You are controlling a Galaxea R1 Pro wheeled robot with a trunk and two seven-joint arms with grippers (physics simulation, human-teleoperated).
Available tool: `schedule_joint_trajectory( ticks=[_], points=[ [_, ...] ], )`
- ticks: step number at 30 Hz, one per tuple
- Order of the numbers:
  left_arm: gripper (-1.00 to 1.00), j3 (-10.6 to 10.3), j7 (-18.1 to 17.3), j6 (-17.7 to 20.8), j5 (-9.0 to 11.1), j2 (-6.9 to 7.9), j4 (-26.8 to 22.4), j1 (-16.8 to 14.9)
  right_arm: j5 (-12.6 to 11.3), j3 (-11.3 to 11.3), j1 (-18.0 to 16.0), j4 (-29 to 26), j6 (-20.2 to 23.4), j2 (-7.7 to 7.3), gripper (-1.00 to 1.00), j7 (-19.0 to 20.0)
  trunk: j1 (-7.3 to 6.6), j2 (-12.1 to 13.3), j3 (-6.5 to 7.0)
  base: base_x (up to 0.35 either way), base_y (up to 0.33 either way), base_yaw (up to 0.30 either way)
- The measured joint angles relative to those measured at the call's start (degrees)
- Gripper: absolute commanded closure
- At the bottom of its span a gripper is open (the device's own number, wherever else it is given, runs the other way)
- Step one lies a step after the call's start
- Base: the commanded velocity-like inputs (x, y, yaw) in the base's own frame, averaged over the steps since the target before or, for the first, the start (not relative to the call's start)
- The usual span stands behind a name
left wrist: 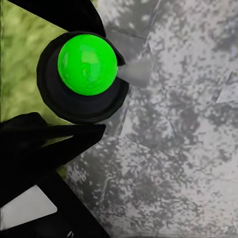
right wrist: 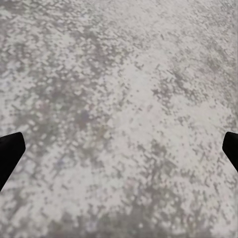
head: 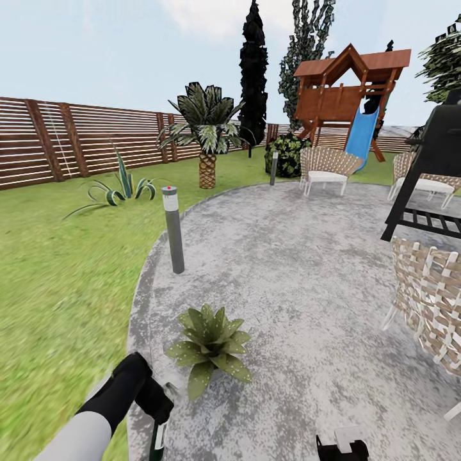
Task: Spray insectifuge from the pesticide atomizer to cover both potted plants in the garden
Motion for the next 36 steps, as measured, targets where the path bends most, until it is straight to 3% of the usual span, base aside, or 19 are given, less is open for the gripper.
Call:
schedule_joint_trajectory(
  ticks=[3,10,19,31,36],
  points=[
    [1.00,0.05,0.07,-0.33,-0.11,0.27,0.10,1.62,0.00,0.01,0.00,0.00,0.00,0.00,-1.00,-0.01,0.00,0.00,0.00,0.000,0.000,0.000],
    [1.00,0.10,0.14,-0.29,0.21,0.42,-0.65,2.00,0.00,-0.02,0.00,0.00,0.02,0.00,-1.00,-0.01,0.00,0.00,0.01,0.000,0.000,0.000],
    [1.00,0.20,4.09,-0.17,0.40,-0.44,-0.73,1.84,0.00,0.02,0.00,0.00,0.02,0.00,-1.00,-0.01,0.00,0.00,0.01,-0.002,0.001,0.000],
    [1.00,0.50,4.20,-0.15,0.24,-0.31,-0.75,1.84,0.00,0.03,0.01,-0.01,0.03,0.00,-1.00,0.04,0.02,0.00,0.00,-0.198,0.220,-0.004],
    [1.00,0.46,4.23,-0.16,0.30,-0.39,-0.74,1.83,0.00,-0.01,0.02,-0.02,0.01,0.00,-1.00,0.09,0.03,0.00,0.00,-0.297,0.147,-0.233]
  ],
)
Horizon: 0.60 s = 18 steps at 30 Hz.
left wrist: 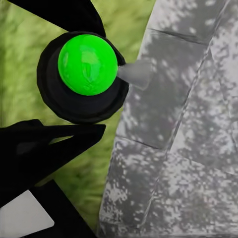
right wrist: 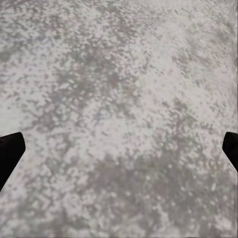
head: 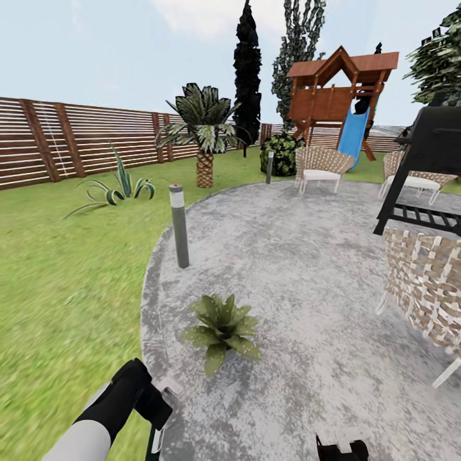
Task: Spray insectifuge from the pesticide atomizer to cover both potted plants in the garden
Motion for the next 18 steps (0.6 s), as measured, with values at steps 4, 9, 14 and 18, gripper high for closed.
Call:
schedule_joint_trajectory(
  ticks=[4,9,14,18],
  points=[
    [1.00,-0.16,0.00,-0.25,0.15,-0.08,-0.01,0.00,0.00,-0.01,0.00,0.00,0.02,0.00,-1.00,-0.07,0.00,0.00,0.06,-0.315,0.055,-0.289],
    [1.00,-0.31,0.02,-3.82,0.14,0.01,-2.97,-0.24,0.07,0.17,-0.02,-0.40,0.01,0.00,-1.00,0.12,-0.02,0.00,0.16,-0.176,0.003,-0.108],
    [1.00,-0.18,-0.33,-10.20,0.20,0.44,-3.69,-0.21,1.66,8.84,0.00,-7.00,0.22,-0.43,-1.00,2.16,-0.03,0.00,0.17,-0.009,0.000,-0.004],
    [1.00,-0.16,-0.78,-19.40,0.26,0.74,-2.98,-0.01,3.36,11.66,0.04,-15.34,2.59,-0.88,-1.00,17.55,-0.03,0.00,0.17,0.000,0.000,0.000]
  ],
)
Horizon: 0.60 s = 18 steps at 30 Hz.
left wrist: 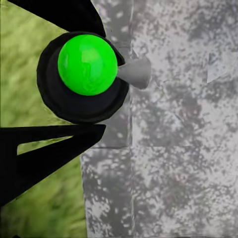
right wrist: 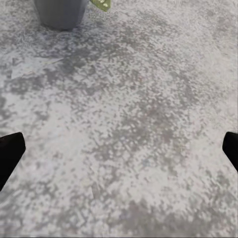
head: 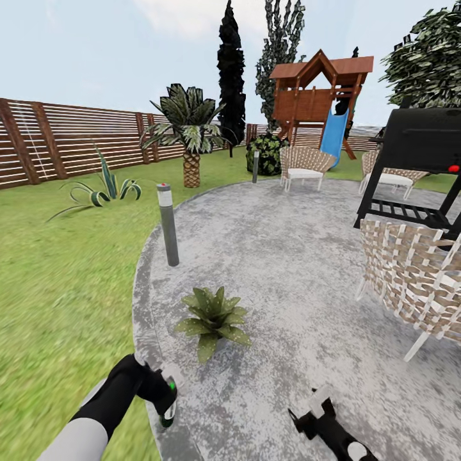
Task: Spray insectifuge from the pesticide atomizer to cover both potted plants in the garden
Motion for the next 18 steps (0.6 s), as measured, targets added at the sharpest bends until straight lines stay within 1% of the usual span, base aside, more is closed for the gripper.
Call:
schedule_joint_trajectory(
  ticks=[1,4,6,7,8,9,10,11,12,13,15,16,17,18],
  points=[
    [1.00,-0.03,-0.06,-2.26,0.00,0.23,0.14,0.05,-0.07,0.19,0.00,-1.88,1.78,-0.38,-1.00,5.24,0.00,0.00,0.00,0.000,0.000,0.000],
    [1.00,-0.08,-0.87,-8.00,-0.06,0.69,0.99,0.10,-0.38,0.52,-0.27,-6.32,5.16,-1.00,-1.00,15.19,0.00,0.00,0.00,0.000,0.000,0.000],
    [1.00,-0.25,-2.89,-10.73,-0.60,0.80,1.38,0.11,-0.59,0.64,-0.49,-10.67,5.99,-1.49,-1.00,21.99,0.00,0.00,0.00,0.000,0.000,0.000],
    [1.00,-0.54,-3.92,-11.93,-0.82,0.74,1.45,0.11,-0.01,0.70,-0.59,-13.02,6.17,-1.71,-1.00,25.10,0.00,0.00,0.00,0.000,0.000,0.000],
    [1.00,-0.68,-4.21,-12.33,-0.86,0.70,1.47,0.11,1.47,0.71,-0.65,-13.94,6.25,-1.76,-1.00,26.00,0.00,0.00,0.00,0.000,0.000,0.000],
    [1.00,-0.78,-4.53,-12.54,-0.87,0.63,1.48,0.11,3.50,0.69,-0.79,-14.42,6.27,-1.78,-1.00,26.46,0.00,0.00,0.00,0.000,0.000,0.000],
    [1.00,-0.84,-5.30,-12.66,-0.90,0.59,1.48,0.11,6.23,0.69,-0.88,-14.66,6.24,-1.78,-1.00,26.76,0.00,0.00,0.00,0.000,0.000,0.000],
    [1.00,-0.90,-6.03,-12.71,-0.95,0.56,1.51,0.11,7.89,0.68,-0.92,-14.74,6.24,-1.68,-1.00,26.87,0.00,0.00,0.00,0.000,0.000,0.000],
    [1.00,-1.23,-6.76,-12.73,-1.10,0.48,1.54,0.11,9.05,0.72,-0.94,-14.79,6.23,-1.56,-1.00,26.92,0.00,0.00,0.00,0.000,0.000,0.000],
    [1.00,-1.76,-7.15,-12.74,-1.25,0.41,1.56,0.11,9.59,0.74,-0.94,-14.81,6.23,-1.48,-1.00,26.99,0.00,0.00,0.00,0.000,0.000,0.000],
    [1.00,-4.71,-7.70,-12.67,-1.47,0.28,1.58,0.11,10.25,0.81,-0.95,-14.86,6.18,-1.20,-1.00,28.09,0.00,0.00,0.00,0.000,0.000,0.000],
    [1.00,-6.09,-7.79,-12.63,-1.50,0.26,1.58,0.11,10.37,0.83,-1.00,-14.89,6.16,-1.11,-1.00,29.35,0.00,0.00,0.00,0.000,0.000,0.000],
    [1.00,-7.04,-7.84,-12.60,-1.51,0.17,1.58,0.11,10.47,0.84,-1.04,-14.90,6.13,-1.01,1.00,31.73,0.00,0.00,0.00,0.000,0.000,0.000],
    [1.00,-7.41,-7.86,-12.57,-1.51,0.05,1.57,0.11,10.47,0.84,-1.09,-14.96,6.11,-0.95,1.00,33.52,0.00,0.00,0.00,0.000,0.000,0.000]
  ],
)
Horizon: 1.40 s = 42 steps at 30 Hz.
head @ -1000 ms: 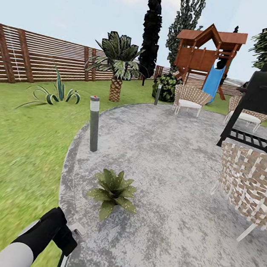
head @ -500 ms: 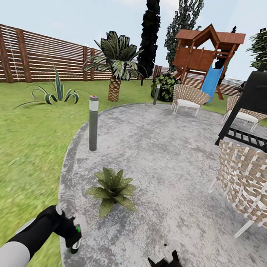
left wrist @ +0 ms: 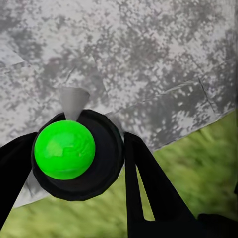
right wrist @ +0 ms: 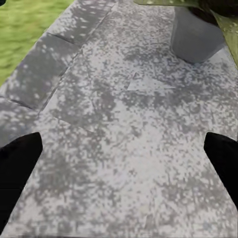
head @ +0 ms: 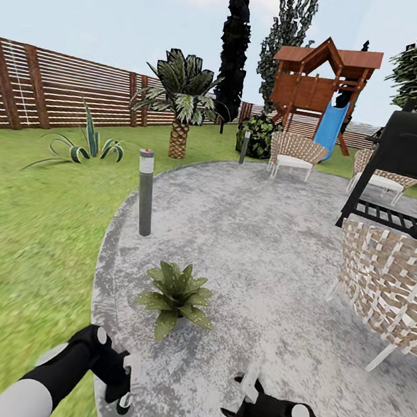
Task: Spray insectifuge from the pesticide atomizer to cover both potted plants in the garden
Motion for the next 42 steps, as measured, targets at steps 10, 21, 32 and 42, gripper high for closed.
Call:
schedule_joint_trajectory(
  ticks=[10,21,32,42],
  points=[
    [1.00,-3.33,0.17,0.81,0.06,-1.12,-0.08,-0.09,0.06,0.07,-1.23,-0.96,-0.04,4.64,1.00,7.38,0.00,0.00,0.00,0.000,0.000,0.000],
    [1.00,-10.32,0.90,1.87,-0.42,-2.67,-0.28,-0.31,0.00,0.49,-1.28,-5.61,-0.04,10.14,1.00,10.07,0.00,0.00,0.00,0.000,0.000,0.000],
    [1.00,-10.74,1.11,2.63,-0.28,-4.07,-1.12,-0.60,0.01,0.47,-1.28,-5.59,-0.04,10.59,1.00,10.08,0.00,0.00,0.00,0.000,0.000,0.000],
    [1.00,-10.65,4.14,2.60,-0.22,-5.76,-1.14,-0.55,0.01,0.46,-1.28,-5.57,-0.04,10.56,1.00,10.08,0.00,0.00,0.00,0.000,0.000,0.000]
  ],
)
